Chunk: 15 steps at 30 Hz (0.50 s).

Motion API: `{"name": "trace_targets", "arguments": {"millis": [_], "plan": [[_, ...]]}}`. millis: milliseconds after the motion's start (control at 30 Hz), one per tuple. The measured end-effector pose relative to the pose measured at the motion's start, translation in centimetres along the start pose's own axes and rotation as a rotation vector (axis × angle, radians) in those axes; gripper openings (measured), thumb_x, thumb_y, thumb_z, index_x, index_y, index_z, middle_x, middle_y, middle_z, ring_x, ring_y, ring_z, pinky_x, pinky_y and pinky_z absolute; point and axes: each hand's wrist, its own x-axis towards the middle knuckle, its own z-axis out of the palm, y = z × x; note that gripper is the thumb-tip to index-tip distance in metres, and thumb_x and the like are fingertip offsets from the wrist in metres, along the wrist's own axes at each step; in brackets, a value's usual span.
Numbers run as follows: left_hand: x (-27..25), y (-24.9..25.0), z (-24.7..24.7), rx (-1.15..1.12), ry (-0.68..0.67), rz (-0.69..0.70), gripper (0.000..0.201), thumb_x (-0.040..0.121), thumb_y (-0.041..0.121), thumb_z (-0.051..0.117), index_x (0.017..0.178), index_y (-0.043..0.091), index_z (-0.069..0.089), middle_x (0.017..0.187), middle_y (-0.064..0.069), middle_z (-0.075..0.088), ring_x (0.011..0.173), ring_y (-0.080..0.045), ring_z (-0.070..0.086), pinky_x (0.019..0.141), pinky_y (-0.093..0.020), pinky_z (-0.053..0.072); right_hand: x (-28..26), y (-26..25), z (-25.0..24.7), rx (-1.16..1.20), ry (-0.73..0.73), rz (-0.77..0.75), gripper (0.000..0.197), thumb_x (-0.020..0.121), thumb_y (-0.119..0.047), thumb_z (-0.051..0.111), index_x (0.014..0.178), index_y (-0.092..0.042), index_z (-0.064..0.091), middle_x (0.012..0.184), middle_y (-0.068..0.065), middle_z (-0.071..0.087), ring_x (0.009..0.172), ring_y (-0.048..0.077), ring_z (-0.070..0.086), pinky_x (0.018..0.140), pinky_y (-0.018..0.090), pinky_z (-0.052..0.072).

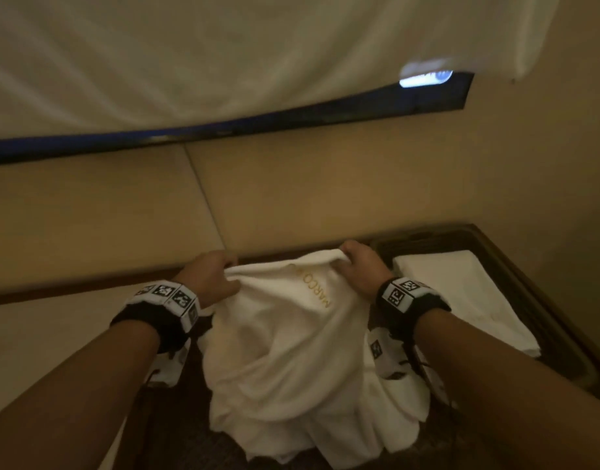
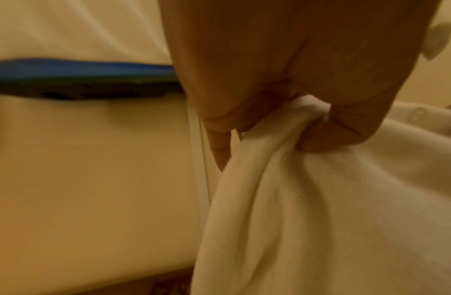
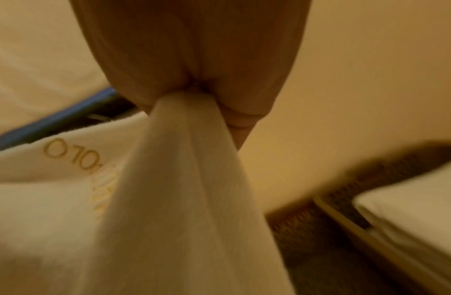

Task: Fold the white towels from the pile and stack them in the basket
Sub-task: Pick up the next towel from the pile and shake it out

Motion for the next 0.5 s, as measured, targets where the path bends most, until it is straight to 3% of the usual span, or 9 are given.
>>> {"name": "trace_targets", "arguments": {"millis": [100,200,267,400,500], "plan": [[-3.5,0.5,-3.9,-0.096,0.026,0.019,0.017,0.063,0.034,0.060,0.079,0.033,0.053,0.081,0.007,0.060,0.078,-0.018,0.059,0.062,-0.026,0.041,-0.6,-5.2,-2.2,-0.028,0.048,-0.114,0.019,0.092,-0.029,0.063,0.100,-0.012,0.060,0.092,0.002,0.057,0.086,0.020,0.054,0.069,0.026,0.034],[-6.1,0.2,-6.9,-0.071,-0.011,-0.062,0.044,0.058,0.051,0.057,0.094,0.028,0.065,0.093,0.003,0.066,0.086,-0.018,0.062,0.071,-0.028,0.046,-1.5,-11.1,-4.3,-0.047,0.068,-0.217,0.027,0.087,-0.037,0.067,0.099,-0.014,0.065,0.092,0.000,0.062,0.082,0.016,0.058,0.069,0.030,0.046],[-7.7,0.0,-8.7,0.005,-0.004,-0.147,0.041,0.064,0.054,0.058,0.091,0.024,0.064,0.091,0.000,0.066,0.084,-0.019,0.063,0.069,-0.028,0.045,-2.2,-14.9,-5.5,-0.132,0.039,-0.279,0.037,0.081,-0.049,0.071,0.092,-0.014,0.069,0.087,0.003,0.067,0.078,0.016,0.062,0.070,0.034,0.053],[-10.9,-0.8,-13.2,0.037,0.240,-0.206,0.040,0.088,0.048,0.057,0.110,0.017,0.067,0.109,-0.010,0.065,0.102,-0.029,0.061,0.078,-0.030,0.041,-3.3,-20.8,-6.6,-0.329,-0.065,-0.361,0.066,0.059,-0.074,0.073,0.079,-0.012,0.073,0.075,0.008,0.070,0.069,0.023,0.065,0.063,0.037,0.053],[-13.2,-2.5,-17.2,0.032,0.456,-0.212,0.032,0.097,0.035,0.052,0.117,0.014,0.066,0.121,-0.013,0.064,0.110,-0.032,0.059,0.088,-0.036,0.045,-4.0,-24.0,-6.5,-0.393,-0.139,-0.409,0.057,0.059,-0.067,0.079,0.084,-0.016,0.076,0.077,0.005,0.072,0.069,0.021,0.067,0.058,0.034,0.051]]}}
